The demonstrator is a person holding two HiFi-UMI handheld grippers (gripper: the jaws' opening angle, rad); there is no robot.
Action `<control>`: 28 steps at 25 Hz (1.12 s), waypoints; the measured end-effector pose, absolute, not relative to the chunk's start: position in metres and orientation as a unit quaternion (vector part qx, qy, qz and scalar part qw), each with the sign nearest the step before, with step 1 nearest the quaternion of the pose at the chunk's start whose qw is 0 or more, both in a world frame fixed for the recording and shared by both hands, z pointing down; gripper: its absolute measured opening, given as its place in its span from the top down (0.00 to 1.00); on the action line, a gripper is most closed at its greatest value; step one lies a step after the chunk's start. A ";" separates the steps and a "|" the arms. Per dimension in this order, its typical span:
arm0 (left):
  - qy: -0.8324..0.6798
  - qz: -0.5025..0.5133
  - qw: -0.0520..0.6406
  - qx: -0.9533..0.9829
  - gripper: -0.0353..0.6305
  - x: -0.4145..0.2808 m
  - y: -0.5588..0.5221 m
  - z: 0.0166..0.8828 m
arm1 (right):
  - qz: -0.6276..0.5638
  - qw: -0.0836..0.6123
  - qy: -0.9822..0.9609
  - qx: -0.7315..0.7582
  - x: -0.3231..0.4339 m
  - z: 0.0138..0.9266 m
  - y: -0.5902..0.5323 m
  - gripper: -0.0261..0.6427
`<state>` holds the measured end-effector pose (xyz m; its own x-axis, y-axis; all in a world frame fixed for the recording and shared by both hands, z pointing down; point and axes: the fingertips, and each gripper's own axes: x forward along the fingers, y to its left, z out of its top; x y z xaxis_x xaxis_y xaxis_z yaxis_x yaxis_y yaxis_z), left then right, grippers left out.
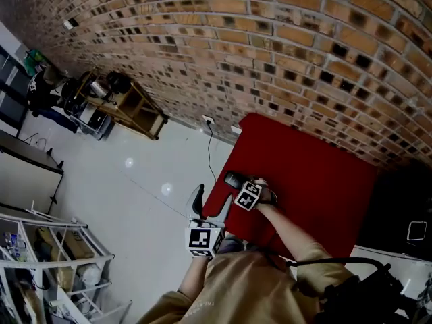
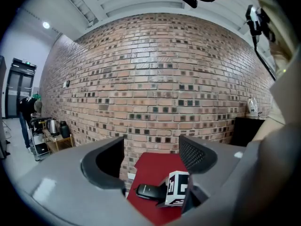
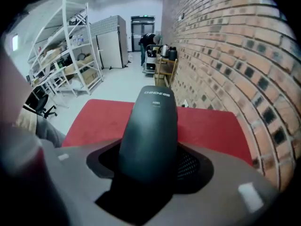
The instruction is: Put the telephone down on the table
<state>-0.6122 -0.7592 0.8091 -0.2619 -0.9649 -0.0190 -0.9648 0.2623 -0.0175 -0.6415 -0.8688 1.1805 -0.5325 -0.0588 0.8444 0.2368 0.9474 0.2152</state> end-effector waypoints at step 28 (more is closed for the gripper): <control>0.625 0.070 0.092 -0.772 0.40 -0.490 -0.858 0.700 | -0.090 -0.160 -0.884 0.430 -0.300 0.687 -0.903 0.31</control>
